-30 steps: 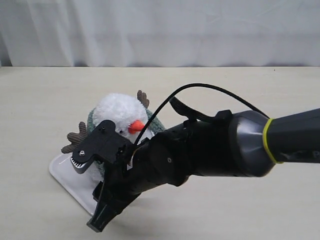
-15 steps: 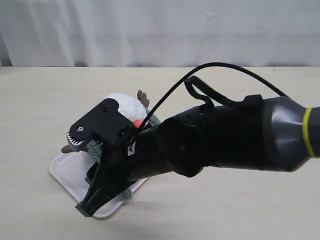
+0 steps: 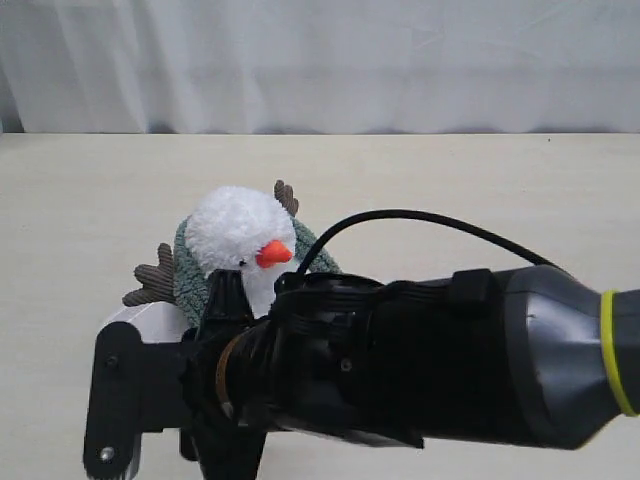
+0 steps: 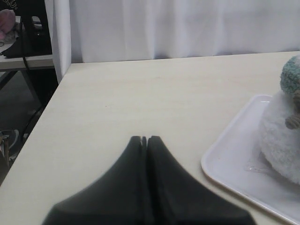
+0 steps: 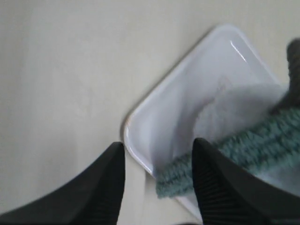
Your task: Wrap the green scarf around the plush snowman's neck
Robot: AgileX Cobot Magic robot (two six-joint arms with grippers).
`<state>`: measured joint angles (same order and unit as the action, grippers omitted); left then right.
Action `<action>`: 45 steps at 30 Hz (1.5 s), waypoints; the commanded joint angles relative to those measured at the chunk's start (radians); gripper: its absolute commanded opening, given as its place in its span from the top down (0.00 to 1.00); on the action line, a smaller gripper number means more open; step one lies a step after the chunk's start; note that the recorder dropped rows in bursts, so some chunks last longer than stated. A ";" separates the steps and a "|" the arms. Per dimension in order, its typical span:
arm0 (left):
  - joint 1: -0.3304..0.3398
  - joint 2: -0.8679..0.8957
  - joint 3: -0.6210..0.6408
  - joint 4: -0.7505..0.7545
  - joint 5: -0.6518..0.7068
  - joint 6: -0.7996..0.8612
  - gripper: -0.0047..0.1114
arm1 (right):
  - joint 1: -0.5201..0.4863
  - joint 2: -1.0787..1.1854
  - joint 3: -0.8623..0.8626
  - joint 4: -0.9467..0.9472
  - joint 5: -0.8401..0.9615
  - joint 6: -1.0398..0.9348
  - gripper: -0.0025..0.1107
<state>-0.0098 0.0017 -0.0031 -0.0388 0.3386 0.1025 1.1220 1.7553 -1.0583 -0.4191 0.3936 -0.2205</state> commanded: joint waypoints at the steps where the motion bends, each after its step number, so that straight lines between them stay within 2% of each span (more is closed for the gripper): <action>1: -0.003 -0.002 0.003 0.000 -0.014 0.001 0.96 | -0.009 -0.007 0.000 -0.372 0.108 0.620 0.60; 3: -0.003 -0.002 0.003 0.000 -0.014 0.001 0.96 | -0.009 -0.007 0.000 -0.517 0.179 0.981 0.60; 5: -0.003 -0.002 0.003 0.000 -0.014 0.001 0.96 | -0.009 -0.007 0.000 -0.561 0.237 1.158 0.59; 7: -0.003 -0.002 0.003 0.000 -0.014 0.001 0.96 | -0.009 -0.007 0.000 -0.539 0.220 1.195 0.58; 12: -0.003 -0.002 0.003 0.000 -0.014 0.001 0.96 | -0.009 -0.007 0.000 -0.441 0.030 1.195 0.45; 16: -0.003 -0.002 0.003 0.001 -0.014 0.001 0.96 | -0.009 0.026 0.000 -0.515 0.116 1.346 0.45; 19: -0.003 -0.002 0.003 0.001 -0.014 0.001 0.96 | -0.009 0.071 -0.003 -0.581 0.046 1.432 0.45; 23: -0.003 -0.002 0.003 0.001 -0.014 0.001 0.96 | -0.009 0.113 -0.068 -0.614 0.138 1.448 0.45; 27: -0.003 -0.002 0.003 0.001 -0.016 0.001 0.96 | -0.009 0.157 -0.105 -0.621 0.138 1.448 0.45; 29: -0.003 -0.002 0.003 0.001 -0.016 0.001 0.96 | -0.009 0.176 -0.111 -0.667 0.178 1.459 0.49; 31: -0.003 -0.002 0.003 0.001 -0.016 0.001 0.96 | -0.009 0.191 -0.114 -0.695 0.209 1.466 0.58; 37: -0.003 -0.002 0.003 0.001 -0.016 0.001 0.96 | -0.003 0.191 -0.114 -0.696 0.243 1.373 0.94; 45: -0.003 -0.002 0.003 0.001 -0.016 0.001 0.96 | -0.003 0.155 -0.114 -0.646 0.243 1.184 0.94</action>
<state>-0.0098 0.0017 -0.0031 -0.0388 0.3386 0.1025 1.1183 1.9298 -1.1670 -1.0937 0.6240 1.0645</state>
